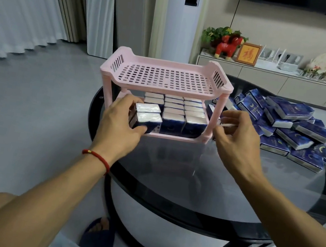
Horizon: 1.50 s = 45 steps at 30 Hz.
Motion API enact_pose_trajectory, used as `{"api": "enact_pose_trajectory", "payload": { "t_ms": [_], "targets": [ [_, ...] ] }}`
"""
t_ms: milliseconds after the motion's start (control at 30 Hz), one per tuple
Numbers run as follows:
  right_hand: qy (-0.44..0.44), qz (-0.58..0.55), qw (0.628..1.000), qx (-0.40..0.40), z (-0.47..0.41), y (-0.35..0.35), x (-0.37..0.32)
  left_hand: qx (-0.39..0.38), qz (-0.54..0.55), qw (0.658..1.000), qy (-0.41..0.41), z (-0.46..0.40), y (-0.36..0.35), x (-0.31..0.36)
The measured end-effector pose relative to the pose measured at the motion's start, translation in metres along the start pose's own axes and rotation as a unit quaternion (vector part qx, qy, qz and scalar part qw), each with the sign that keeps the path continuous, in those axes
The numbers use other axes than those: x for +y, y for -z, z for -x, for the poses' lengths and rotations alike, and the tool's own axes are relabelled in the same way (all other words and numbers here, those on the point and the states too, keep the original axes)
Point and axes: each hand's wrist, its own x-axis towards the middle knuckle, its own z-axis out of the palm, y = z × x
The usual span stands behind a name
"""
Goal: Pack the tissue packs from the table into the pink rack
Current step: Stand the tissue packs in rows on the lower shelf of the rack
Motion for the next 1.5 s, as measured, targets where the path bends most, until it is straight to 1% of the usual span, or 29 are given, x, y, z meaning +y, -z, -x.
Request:
{"api": "enact_pose_trajectory", "payload": {
  "t_ms": [100, 167, 233, 333, 433, 500, 567, 767, 867, 967, 1067, 1200, 1500],
  "targets": [
    [-0.019, 0.008, 0.999, -0.048, -0.006, -0.008, 0.002, 0.051, -0.018, 0.998, -0.016, -0.002, -0.012, -0.003],
    [-0.032, 0.005, 0.998, -0.057, -0.009, -0.011, 0.003, 0.067, -0.019, 0.998, -0.011, -0.006, -0.023, -0.004],
    [-0.038, 0.007, 0.998, -0.056, -0.012, -0.014, 0.005, 0.057, -0.004, 0.998, 0.02, -0.013, -0.031, -0.007],
    [-0.042, 0.01, 0.997, -0.068, -0.014, -0.016, 0.009, 0.037, 0.02, 0.995, 0.087, -0.024, -0.036, -0.013],
    [-0.041, 0.007, 0.997, -0.068, -0.017, -0.015, 0.014, -0.008, 0.053, 0.991, 0.119, -0.035, -0.039, -0.026],
    [-0.042, 0.012, 0.997, -0.071, -0.018, -0.013, 0.015, -0.024, 0.07, 0.99, 0.118, -0.04, -0.039, -0.032],
    [-0.043, 0.014, 0.996, -0.074, -0.019, -0.011, 0.015, -0.033, 0.061, 0.991, 0.11, -0.043, -0.04, -0.033],
    [-0.035, 0.011, 0.996, -0.086, -0.018, -0.009, 0.013, -0.071, -0.04, 0.995, 0.053, -0.05, -0.05, -0.036],
    [-0.023, 0.029, 0.995, -0.091, -0.019, -0.008, 0.012, -0.095, -0.071, 0.992, 0.036, -0.058, -0.048, -0.037],
    [-0.012, 0.059, 0.993, -0.106, -0.021, -0.007, 0.01, -0.115, -0.06, 0.991, 0.021, -0.062, -0.041, -0.038],
    [-0.008, 0.067, 0.991, -0.116, -0.023, -0.008, 0.011, -0.106, -0.035, 0.993, 0.028, -0.063, -0.042, -0.041],
    [-0.004, 0.071, 0.991, -0.114, -0.024, -0.009, 0.013, -0.107, -0.022, 0.994, 0.03, -0.064, -0.048, -0.044],
    [-0.009, 0.053, 0.994, -0.094, -0.02, -0.011, 0.023, -0.137, -0.012, 0.99, 0.031, -0.065, -0.044, -0.045]
  ]
}}
